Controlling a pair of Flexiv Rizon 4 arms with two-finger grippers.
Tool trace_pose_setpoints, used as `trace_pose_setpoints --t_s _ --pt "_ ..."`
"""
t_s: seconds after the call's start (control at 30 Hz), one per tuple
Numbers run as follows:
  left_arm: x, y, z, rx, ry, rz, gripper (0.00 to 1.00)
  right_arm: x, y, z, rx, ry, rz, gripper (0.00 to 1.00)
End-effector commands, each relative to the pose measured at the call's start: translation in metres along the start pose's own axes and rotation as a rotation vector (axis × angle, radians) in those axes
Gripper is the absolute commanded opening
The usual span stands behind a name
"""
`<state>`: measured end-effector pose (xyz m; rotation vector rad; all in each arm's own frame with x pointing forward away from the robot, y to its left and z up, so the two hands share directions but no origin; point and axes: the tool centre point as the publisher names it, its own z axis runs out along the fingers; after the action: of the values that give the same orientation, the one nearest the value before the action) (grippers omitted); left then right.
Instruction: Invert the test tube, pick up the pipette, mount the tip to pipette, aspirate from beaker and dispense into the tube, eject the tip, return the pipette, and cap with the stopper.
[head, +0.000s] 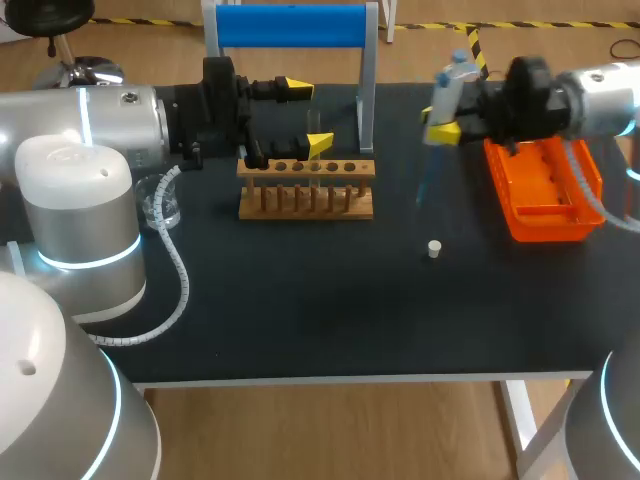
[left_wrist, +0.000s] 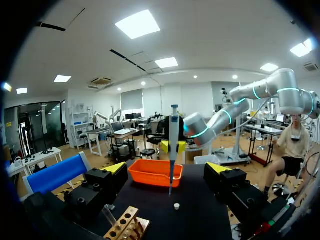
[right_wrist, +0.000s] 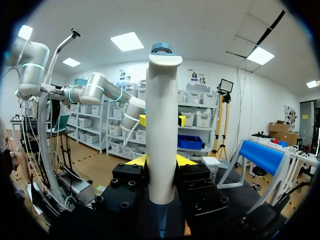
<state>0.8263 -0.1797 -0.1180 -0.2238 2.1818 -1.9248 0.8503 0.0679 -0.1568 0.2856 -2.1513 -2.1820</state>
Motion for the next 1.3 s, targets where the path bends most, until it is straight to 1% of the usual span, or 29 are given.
trace_pose_setpoints --t_s 0.03,0.1,0.3,0.5,0.63,1.0,1.3 --pt "0.0 0.001 0.0 0.003 0.0 0.001 1.0 0.006 0.015 -0.061 0.029 -0.015 -0.012 0.0" --pt "0.0 0.001 0.0 0.003 0.0 0.001 1.0 0.004 0.019 -0.076 0.038 -0.032 -0.015 0.0" --pt "0.0 0.001 0.0 0.003 0.0 0.001 1.0 -0.003 0.029 -0.114 0.055 -0.039 -0.025 0.0" --pt "0.0 0.001 0.0 0.003 0.0 0.001 1.0 -0.009 0.035 -0.146 0.057 -0.056 -0.03 0.0" --pt "0.0 0.001 0.0 0.003 0.0 0.001 1.0 -0.011 0.036 -0.162 0.069 -0.054 -0.034 0.0" --pt "0.0 0.001 0.0 0.003 0.0 0.001 1.0 -0.018 0.02 -0.202 0.063 -0.059 -0.022 0.0" --pt "0.0 0.001 0.0 0.003 0.0 0.001 1.0 -0.023 0.01 -0.229 0.021 -0.056 -0.027 0.0"
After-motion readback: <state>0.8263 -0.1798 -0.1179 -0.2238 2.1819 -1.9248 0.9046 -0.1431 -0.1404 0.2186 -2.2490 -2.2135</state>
